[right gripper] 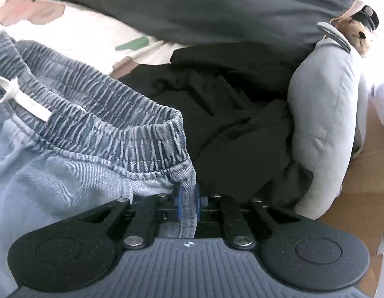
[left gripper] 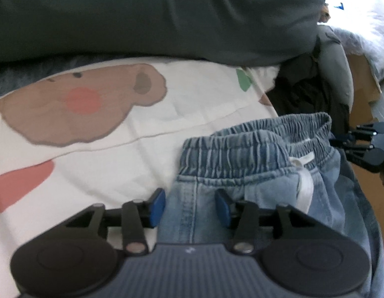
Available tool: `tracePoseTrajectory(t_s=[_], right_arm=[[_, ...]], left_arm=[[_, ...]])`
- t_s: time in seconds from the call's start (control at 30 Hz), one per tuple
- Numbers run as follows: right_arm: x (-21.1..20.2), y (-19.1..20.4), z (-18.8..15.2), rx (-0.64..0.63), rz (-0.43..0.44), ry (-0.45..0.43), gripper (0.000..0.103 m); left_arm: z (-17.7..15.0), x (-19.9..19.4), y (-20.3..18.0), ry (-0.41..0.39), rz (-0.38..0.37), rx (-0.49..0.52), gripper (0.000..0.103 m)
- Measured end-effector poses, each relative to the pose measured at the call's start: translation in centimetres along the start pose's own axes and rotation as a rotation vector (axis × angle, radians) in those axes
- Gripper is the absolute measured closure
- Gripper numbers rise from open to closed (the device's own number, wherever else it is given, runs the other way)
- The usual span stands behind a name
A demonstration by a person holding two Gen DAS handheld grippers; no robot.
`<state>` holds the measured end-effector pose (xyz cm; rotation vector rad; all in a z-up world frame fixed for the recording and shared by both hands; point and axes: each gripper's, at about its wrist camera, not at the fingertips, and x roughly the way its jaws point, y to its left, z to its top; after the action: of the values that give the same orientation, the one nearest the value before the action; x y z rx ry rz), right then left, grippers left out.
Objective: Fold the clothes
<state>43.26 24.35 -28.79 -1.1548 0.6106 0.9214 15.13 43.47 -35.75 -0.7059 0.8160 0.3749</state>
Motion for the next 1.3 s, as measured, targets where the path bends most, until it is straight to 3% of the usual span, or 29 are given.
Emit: tracePoseTrajectory(t_s=[0.07,0.1,0.23,0.4,0.53,0.7,0.87,0.97,1.17,1.3], right_arm=[[0.0,0.1,0.0,0.002,-0.013,0.000,0.091],[-0.2,-0.1,0.0,0.008,-0.016,-0.002,0.083],[-1.5,-1.2,-0.3,0.050,0.037,-0.032,0.079],[-3.6,-1.2,0.2,-0.054,0.147,-0.151,0.050],[-2.2,-0.1,0.9,-0.195,0.128,-0.100,0.049],[0.5,0.8,1.8,-0.206,0.171,-0.040,0.049],[1.3,2.9,1.3,-0.335,0.141,-0.067,0.056],[0.6,2.2,1.5,-0.275,0.121,-0.087,0.080],[-3.4,0.2,2.2,-0.156,0.111,-0.191,0.084],[-5.1,-0.1,5.2,-0.088,0.118,-0.256,0.085]], left_arm=[[0.0,0.2,-0.3,-0.003,0.004,0.008,0.054],[0.0,0.2,-0.3,-0.007,0.005,0.003,0.054],[-0.2,0.2,-0.4,-0.015,0.000,-0.004,0.068],[-0.1,-1.1,-0.1,-0.041,0.021,-0.026,0.085],[0.0,-2.9,0.4,-0.079,0.028,-0.046,0.090],[-0.1,-4.2,0.4,-0.101,0.034,-0.044,0.091],[-0.1,-4.0,0.5,-0.101,0.039,-0.048,0.091],[-0.1,-4.7,0.3,-0.126,0.046,-0.041,0.092],[-0.3,-8.2,-0.2,-0.215,0.093,-0.046,0.092],[-0.5,-10.6,0.4,-0.233,0.133,-0.078,0.092]])
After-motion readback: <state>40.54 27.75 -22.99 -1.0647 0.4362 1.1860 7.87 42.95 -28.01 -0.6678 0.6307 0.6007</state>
